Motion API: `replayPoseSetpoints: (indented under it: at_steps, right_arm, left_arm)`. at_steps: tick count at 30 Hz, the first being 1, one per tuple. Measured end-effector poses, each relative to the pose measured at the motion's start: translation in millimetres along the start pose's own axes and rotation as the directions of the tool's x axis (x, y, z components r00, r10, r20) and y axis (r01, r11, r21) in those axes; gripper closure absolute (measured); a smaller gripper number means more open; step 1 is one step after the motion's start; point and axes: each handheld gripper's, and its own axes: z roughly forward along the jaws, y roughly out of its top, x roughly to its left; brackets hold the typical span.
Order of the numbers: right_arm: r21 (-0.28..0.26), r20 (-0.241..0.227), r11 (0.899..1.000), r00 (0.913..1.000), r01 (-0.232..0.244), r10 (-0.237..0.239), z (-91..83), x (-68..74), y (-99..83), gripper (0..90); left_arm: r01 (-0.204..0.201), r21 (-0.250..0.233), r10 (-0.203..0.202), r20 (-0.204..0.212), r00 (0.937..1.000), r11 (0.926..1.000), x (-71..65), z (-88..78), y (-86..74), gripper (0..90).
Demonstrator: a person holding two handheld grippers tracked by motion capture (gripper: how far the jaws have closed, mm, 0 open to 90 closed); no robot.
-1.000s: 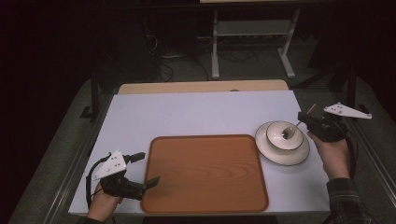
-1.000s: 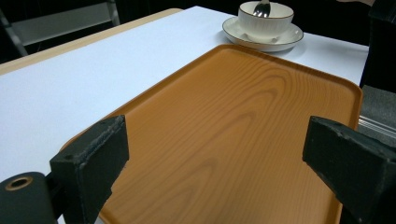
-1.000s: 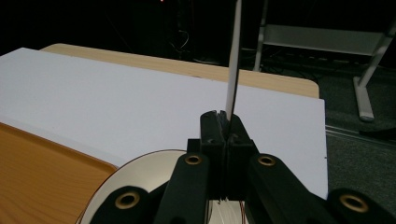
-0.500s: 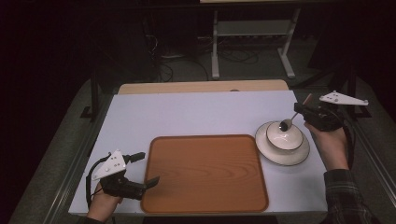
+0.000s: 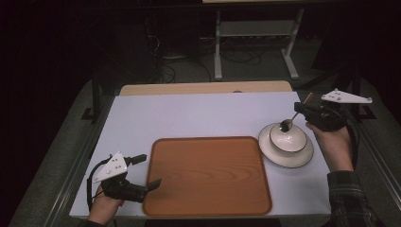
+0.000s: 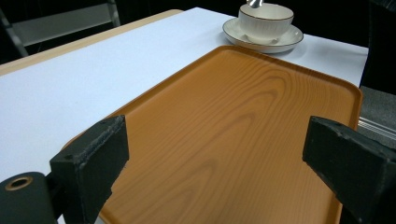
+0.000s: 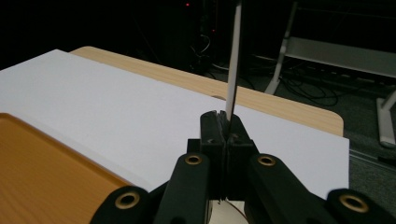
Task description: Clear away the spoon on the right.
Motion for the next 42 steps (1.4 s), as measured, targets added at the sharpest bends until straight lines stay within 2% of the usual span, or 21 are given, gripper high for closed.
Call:
replayPoseSetpoints:
  at_steps: [8, 15, 25, 31, 42]
  right_arm:
    - [0.001, -0.049, 1.000, 0.9985, 0.024, -0.024, -5.9, 11.1, 5.7, 88.7]
    - [0.003, -0.102, 0.999, 0.9934, 0.054, -0.054, -7.6, 26.0, 12.9, 88.7]
    - [0.043, -0.176, 0.992, 0.9784, 0.118, -0.109, 0.7, 51.9, 14.5, 88.7]
    - [0.067, -0.218, 0.987, 0.9678, 0.144, -0.126, 7.7, 63.7, 11.0, 88.7]
    - [0.137, -0.285, 0.968, 0.9441, 0.212, -0.166, 27.3, 86.4, -1.0, 88.7]
  left_arm:
    - [-0.002, 0.000, 0.002, -0.001, 1.0000, 1.0000, 0.1, -0.1, 0.1, 6.6]
    - [-0.003, -0.001, 0.003, -0.001, 1.0000, 1.0000, 0.4, -0.6, 0.0, 6.5]
    - [-0.001, -0.001, 0.001, -0.002, 1.0000, 1.0000, 0.2, -1.5, -0.2, 6.5]
    - [-0.002, -0.002, 0.002, -0.003, 1.0000, 1.0000, 0.1, -1.8, -0.3, 6.5]
    - [0.000, -0.004, 0.000, -0.004, 1.0000, 1.0000, 0.1, -2.3, -0.4, 6.5]
